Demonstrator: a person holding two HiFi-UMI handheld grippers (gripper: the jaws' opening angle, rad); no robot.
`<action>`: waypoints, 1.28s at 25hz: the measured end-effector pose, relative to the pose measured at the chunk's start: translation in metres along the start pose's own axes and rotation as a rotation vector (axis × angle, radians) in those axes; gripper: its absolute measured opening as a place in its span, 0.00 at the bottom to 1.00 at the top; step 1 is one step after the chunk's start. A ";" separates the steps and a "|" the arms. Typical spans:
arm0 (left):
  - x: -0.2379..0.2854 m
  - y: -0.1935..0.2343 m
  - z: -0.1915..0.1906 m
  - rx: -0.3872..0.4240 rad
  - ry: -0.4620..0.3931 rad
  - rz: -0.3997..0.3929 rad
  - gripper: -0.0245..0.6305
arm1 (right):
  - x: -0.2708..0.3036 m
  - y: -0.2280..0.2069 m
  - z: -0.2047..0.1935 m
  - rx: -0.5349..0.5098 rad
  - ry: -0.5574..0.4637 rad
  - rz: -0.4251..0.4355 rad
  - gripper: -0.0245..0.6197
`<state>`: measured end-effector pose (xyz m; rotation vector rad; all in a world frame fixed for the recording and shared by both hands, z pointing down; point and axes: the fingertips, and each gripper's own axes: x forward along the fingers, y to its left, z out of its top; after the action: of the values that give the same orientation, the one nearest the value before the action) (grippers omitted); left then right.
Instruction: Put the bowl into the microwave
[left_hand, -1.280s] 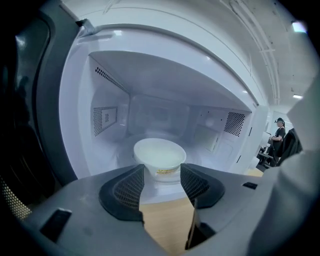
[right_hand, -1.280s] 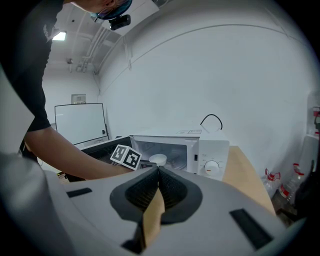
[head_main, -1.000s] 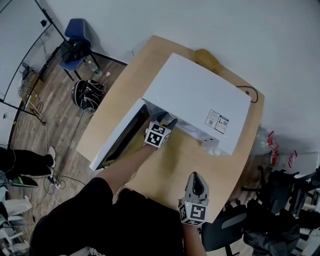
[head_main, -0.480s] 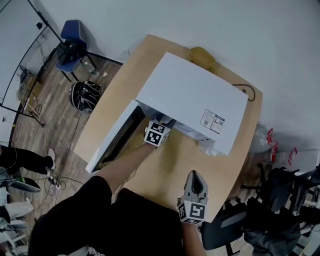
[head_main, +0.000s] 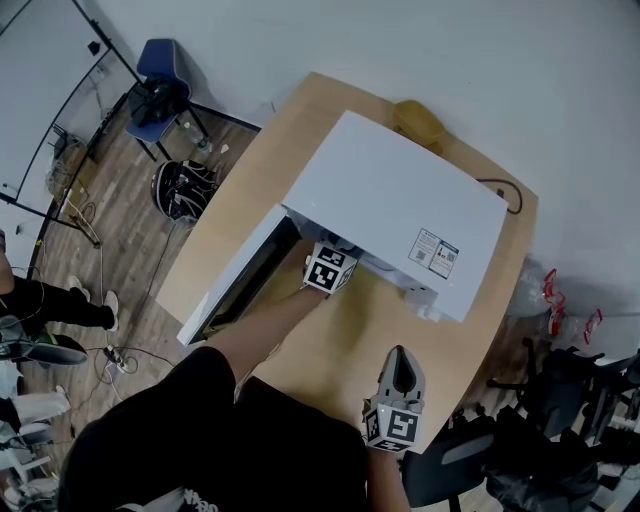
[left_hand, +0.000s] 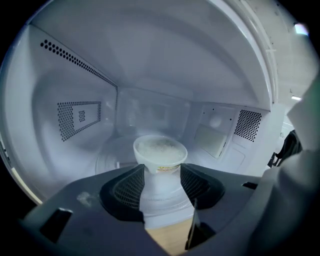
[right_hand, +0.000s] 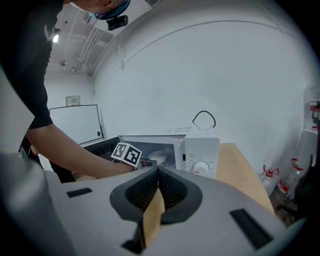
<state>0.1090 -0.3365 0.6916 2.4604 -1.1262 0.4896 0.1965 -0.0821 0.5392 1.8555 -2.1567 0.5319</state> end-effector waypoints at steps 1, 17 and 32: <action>0.000 0.002 0.001 0.000 0.001 0.003 0.37 | 0.001 0.001 0.000 0.003 0.000 0.003 0.13; -0.013 -0.010 0.013 -0.039 -0.055 0.001 0.37 | -0.011 -0.003 -0.005 -0.008 -0.012 -0.009 0.13; -0.185 -0.065 0.003 -0.036 -0.169 -0.060 0.37 | -0.090 0.087 0.002 -0.039 -0.136 -0.032 0.13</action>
<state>0.0455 -0.1811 0.5905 2.5339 -1.1107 0.2449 0.1256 0.0084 0.4899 1.9540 -2.2008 0.3642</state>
